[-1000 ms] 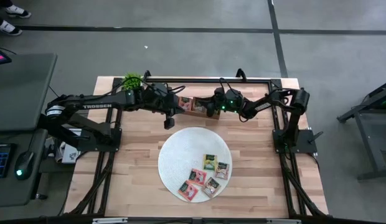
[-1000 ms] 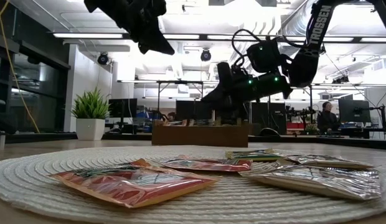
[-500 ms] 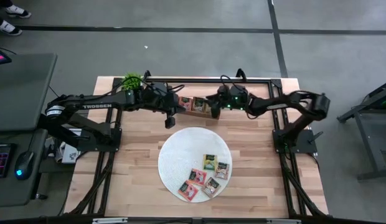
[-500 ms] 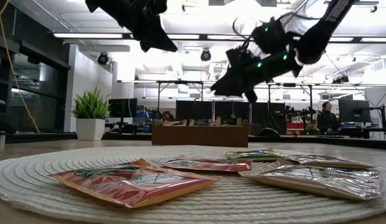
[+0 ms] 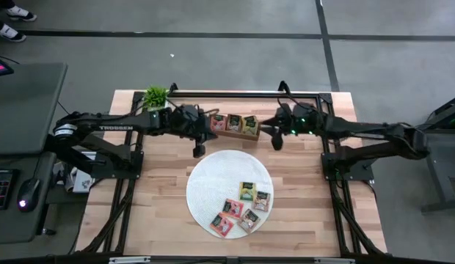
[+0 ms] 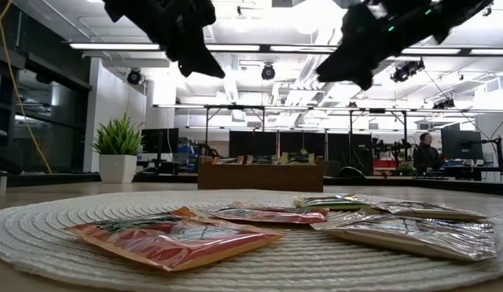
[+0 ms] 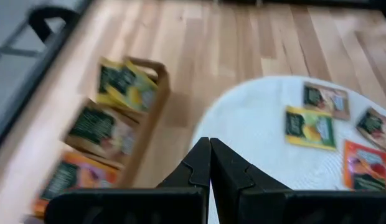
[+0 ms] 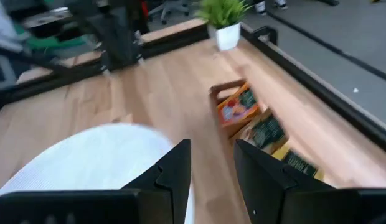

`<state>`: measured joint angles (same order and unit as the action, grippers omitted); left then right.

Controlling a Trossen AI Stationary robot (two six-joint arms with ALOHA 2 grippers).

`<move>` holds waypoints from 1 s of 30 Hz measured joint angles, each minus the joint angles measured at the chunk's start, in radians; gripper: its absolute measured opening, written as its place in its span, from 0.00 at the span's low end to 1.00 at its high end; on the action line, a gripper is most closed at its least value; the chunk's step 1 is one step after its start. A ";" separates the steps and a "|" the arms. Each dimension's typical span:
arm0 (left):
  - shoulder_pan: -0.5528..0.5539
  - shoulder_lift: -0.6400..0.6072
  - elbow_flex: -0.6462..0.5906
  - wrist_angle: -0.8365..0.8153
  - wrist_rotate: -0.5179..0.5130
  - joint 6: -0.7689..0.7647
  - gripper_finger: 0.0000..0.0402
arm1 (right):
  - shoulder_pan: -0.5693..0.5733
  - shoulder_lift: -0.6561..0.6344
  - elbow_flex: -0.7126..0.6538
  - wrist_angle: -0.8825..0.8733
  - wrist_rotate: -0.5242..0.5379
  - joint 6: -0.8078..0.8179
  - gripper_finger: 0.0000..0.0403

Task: Pick & Place Tea
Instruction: Put the orange tea bag into the left section of the wooden organizer

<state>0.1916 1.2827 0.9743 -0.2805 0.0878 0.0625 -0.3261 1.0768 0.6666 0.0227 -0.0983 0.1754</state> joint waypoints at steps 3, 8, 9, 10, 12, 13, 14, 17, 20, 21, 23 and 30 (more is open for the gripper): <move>-0.045 0.000 -0.040 0.025 -0.008 -0.039 0.00 | 0.066 -0.077 0.000 -0.110 0.049 0.021 0.29; -0.137 0.020 -0.108 0.186 -0.013 -0.091 0.00 | 0.190 -0.134 0.000 -0.248 0.122 0.097 0.29; -0.154 0.020 -0.116 0.217 -0.018 -0.095 0.00 | 0.213 -0.135 0.000 -0.266 0.132 0.114 0.29; -0.169 0.020 -0.123 0.243 -0.030 -0.103 0.00 | 0.238 -0.136 0.000 -0.279 0.141 0.130 0.29; -0.196 0.034 -0.129 0.248 -0.071 -0.121 0.00 | 0.286 -0.130 0.000 -0.291 0.162 0.159 0.29; -0.206 0.046 -0.130 0.248 -0.088 -0.130 0.00 | 0.309 -0.127 0.000 -0.289 0.170 0.168 0.29; -0.216 0.058 -0.132 0.244 -0.101 -0.138 0.00 | 0.333 -0.124 0.000 -0.290 0.177 0.180 0.29; -0.237 0.083 -0.132 0.275 -0.100 -0.147 0.00 | 0.401 -0.108 0.000 -0.285 0.221 0.229 0.29; -0.261 0.115 -0.131 0.292 -0.074 -0.150 0.00 | 0.466 -0.080 0.000 -0.254 0.253 0.268 0.29; -0.269 0.132 -0.131 0.298 -0.072 -0.153 0.00 | 0.488 -0.066 0.000 -0.248 0.264 0.276 0.29; -0.282 0.167 -0.131 0.310 -0.072 -0.171 0.00 | 0.525 -0.032 0.000 -0.207 0.279 0.298 0.29; -0.341 0.207 -0.131 0.306 -0.063 -0.181 0.00 | 0.620 0.126 0.000 -0.036 0.309 0.386 0.29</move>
<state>-0.1498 1.4897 0.8429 0.0257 0.0246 -0.1182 0.2935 1.2033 0.6670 -0.0128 0.2108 0.5617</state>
